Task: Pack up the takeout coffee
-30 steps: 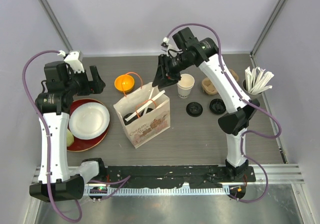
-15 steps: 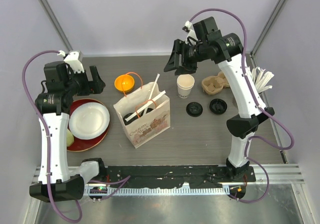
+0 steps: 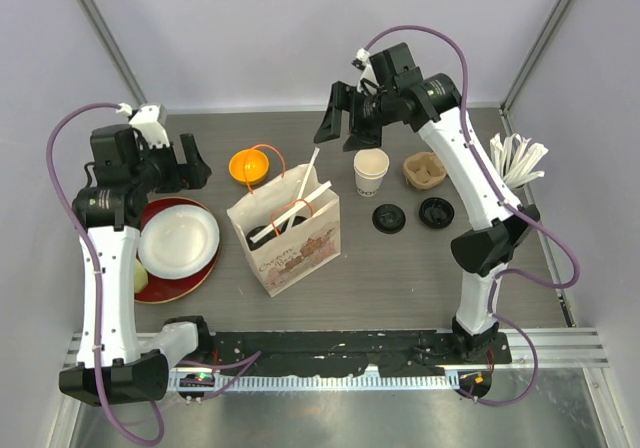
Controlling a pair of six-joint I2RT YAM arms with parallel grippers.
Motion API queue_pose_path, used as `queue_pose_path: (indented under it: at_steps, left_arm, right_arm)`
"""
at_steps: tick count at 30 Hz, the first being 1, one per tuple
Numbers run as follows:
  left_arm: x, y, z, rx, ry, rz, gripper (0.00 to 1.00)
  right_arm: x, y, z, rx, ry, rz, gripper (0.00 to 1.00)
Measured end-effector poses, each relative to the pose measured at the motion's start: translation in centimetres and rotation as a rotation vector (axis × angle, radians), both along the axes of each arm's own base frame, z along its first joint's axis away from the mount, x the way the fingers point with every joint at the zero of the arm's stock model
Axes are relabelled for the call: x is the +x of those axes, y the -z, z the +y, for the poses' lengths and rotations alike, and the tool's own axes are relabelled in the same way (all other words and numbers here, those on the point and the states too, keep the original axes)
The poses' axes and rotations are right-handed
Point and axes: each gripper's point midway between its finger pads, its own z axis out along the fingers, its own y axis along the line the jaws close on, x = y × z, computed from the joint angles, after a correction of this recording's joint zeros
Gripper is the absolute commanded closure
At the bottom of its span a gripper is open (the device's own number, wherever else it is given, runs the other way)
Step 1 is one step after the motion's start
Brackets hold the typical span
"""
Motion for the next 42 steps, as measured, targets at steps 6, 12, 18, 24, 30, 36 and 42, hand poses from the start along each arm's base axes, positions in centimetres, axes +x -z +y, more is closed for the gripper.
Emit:
queue_pose_path:
  at_steps: [6,12,18,24,30,36,42]
  left_arm:
    - [0.2,3.6,1.4,0.024,-0.085,0.074,0.0]
    - [0.3,8.2,4.6,0.089,-0.273,0.14,0.0]
    - [-0.7,10.6,8.1,0.167,-0.476,0.012,0.0]
    - [-1.4,13.2,7.0,0.18,-0.381,-0.175,0.0]
    - [-2.3,16.7,3.7,0.165,-0.17,-0.291,0.0]
    - [-2.6,17.9,2.4,0.155,-0.09,-0.308,0.0]
    - [-2.9,19.4,1.8,0.148,-0.053,-0.247,0.0]
  right_arm:
    - [4.0,2.6,-4.6,-0.034,0.163,-0.058,0.11]
    - [7.4,2.5,-17.1,-0.237,0.467,-0.32,0.0]
    - [2.6,1.6,-23.7,-0.423,0.574,-0.657,0.0]
    - [0.0,7.4,-26.1,-0.518,0.611,-0.737,0.0]
    - [-1.2,15.4,-27.6,-0.615,0.622,-0.639,0.0]
    - [-2.7,19.3,-28.6,-0.609,0.671,-0.648,0.0]
    - [-4.3,20.2,-28.9,-0.573,0.702,-0.67,0.0]
